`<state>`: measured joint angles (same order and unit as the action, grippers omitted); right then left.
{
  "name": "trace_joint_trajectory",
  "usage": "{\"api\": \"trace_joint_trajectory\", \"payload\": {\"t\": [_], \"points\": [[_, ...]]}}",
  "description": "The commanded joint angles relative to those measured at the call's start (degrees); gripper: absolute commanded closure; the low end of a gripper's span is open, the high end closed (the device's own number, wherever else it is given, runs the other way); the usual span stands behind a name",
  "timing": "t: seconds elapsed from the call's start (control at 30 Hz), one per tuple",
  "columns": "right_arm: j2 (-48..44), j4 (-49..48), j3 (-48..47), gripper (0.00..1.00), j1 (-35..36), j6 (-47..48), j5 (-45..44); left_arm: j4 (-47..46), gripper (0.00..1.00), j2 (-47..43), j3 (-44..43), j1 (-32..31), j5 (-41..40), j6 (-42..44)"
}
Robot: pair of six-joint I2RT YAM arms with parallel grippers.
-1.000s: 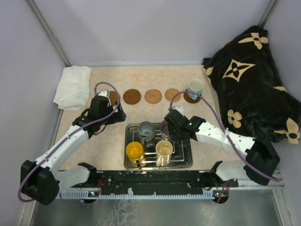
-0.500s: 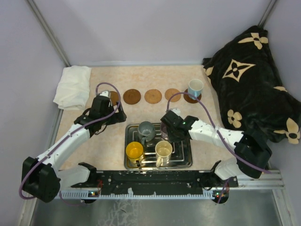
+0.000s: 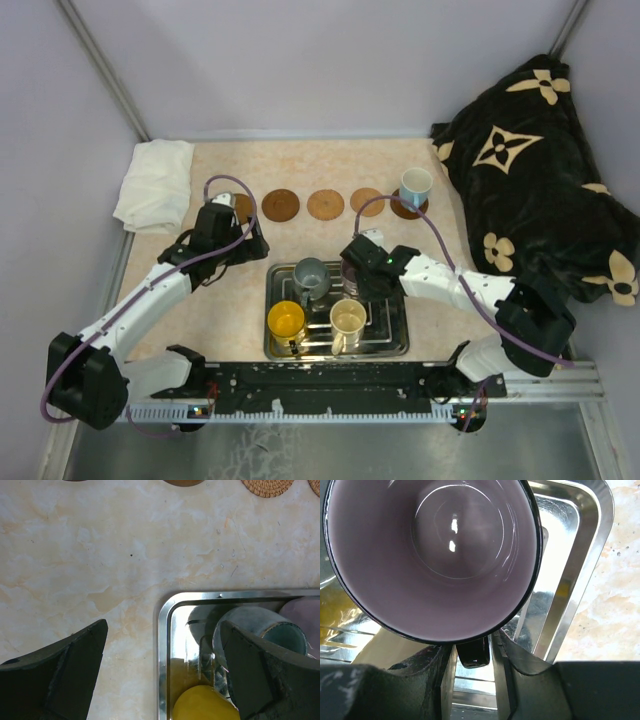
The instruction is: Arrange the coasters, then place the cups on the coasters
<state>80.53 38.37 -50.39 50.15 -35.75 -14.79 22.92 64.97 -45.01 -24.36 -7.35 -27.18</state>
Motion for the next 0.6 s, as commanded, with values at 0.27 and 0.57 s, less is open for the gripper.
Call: {"api": "trace_joint_trajectory", "payload": {"t": [0.27, 0.57], "points": [[-1.25, -2.2, -3.04, 0.69, 0.42, 0.06, -3.85, -1.13, 0.0, 0.28, 0.18, -0.22, 0.63, 0.28], [-1.2, -2.33, -2.73, 0.76, 0.39, -0.12, -4.8, -1.12, 0.0, 0.42, 0.1, -0.23, 1.06, 0.37]]}}
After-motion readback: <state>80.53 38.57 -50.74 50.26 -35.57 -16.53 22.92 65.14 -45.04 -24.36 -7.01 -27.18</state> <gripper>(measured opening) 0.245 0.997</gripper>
